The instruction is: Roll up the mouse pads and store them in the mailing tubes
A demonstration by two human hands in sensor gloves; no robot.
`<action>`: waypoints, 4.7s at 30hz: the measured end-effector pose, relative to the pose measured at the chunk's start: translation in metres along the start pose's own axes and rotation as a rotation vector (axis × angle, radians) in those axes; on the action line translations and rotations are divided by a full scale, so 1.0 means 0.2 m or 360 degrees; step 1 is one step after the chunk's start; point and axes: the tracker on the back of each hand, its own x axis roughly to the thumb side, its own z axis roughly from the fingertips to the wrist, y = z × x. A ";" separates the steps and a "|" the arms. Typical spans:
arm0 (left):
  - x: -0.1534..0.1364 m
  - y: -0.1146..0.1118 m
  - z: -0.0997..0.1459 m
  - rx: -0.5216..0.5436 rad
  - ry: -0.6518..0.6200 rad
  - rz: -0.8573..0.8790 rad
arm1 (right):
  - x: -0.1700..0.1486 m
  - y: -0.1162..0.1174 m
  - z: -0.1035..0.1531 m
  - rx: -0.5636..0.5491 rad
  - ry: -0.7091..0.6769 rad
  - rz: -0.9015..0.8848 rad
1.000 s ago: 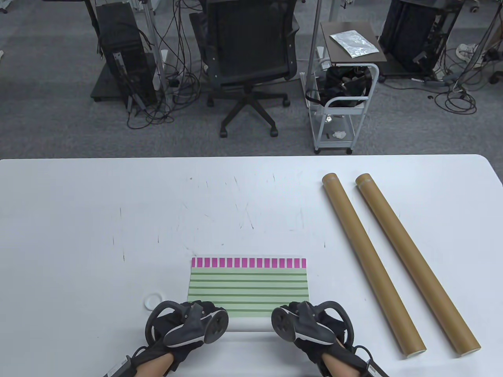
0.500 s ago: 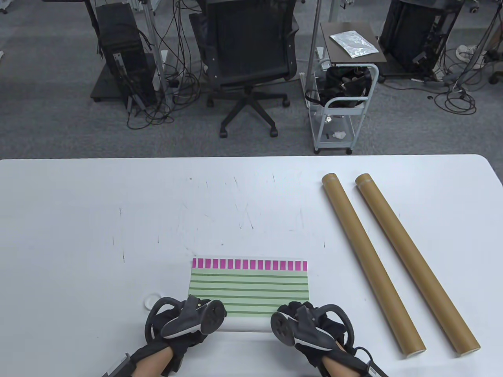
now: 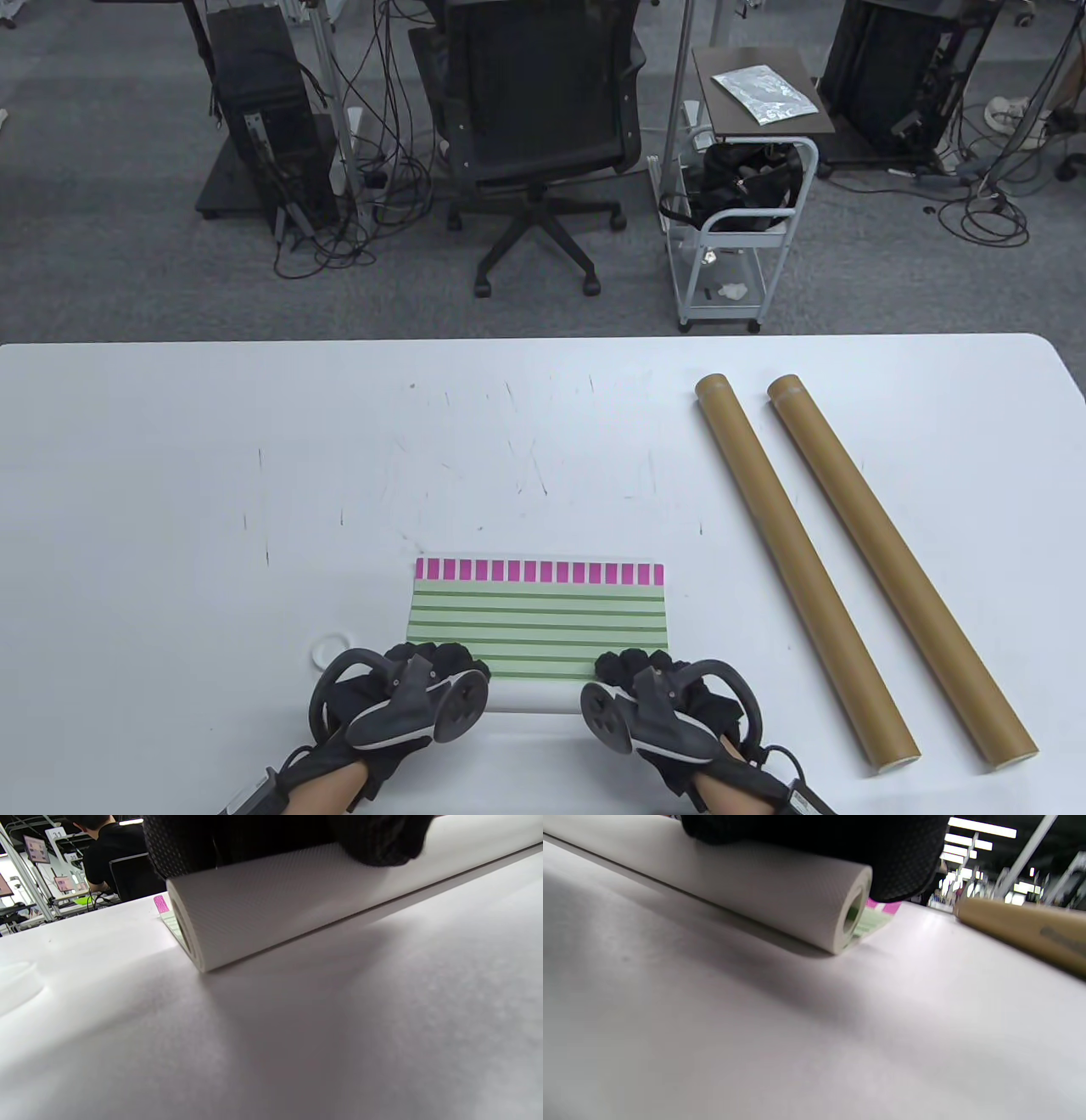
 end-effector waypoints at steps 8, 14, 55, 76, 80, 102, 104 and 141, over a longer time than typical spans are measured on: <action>-0.02 -0.01 -0.03 -0.0077 0.0027 0.0073 | 0.00 -0.01 -0.03 0.0091 0.0000 0.0043; 0.00 0.01 -0.01 -0.0116 -0.0023 0.0087 | -0.01 -0.03 -0.02 0.0147 -0.0033 -0.0020; 0.00 -0.02 -0.02 -0.0042 0.0114 0.0003 | -0.03 0.00 -0.04 0.0140 0.0082 -0.0067; 0.08 0.02 0.02 0.0069 0.0042 -0.0195 | -0.05 0.00 -0.04 0.0172 0.0072 -0.0135; 0.05 0.02 0.00 0.0038 0.0072 -0.0060 | -0.04 -0.03 -0.03 0.0156 0.0070 -0.0030; 0.04 0.03 0.01 -0.0037 0.0059 -0.0038 | -0.04 -0.05 -0.02 0.0387 0.0039 -0.0071; 0.04 0.02 0.00 -0.0052 0.0055 -0.0066 | -0.04 -0.06 0.00 0.0281 0.0022 0.0011; 0.10 0.01 0.06 0.0104 -0.0047 -0.0180 | -0.01 -0.04 -0.03 0.0193 -0.0004 -0.0083</action>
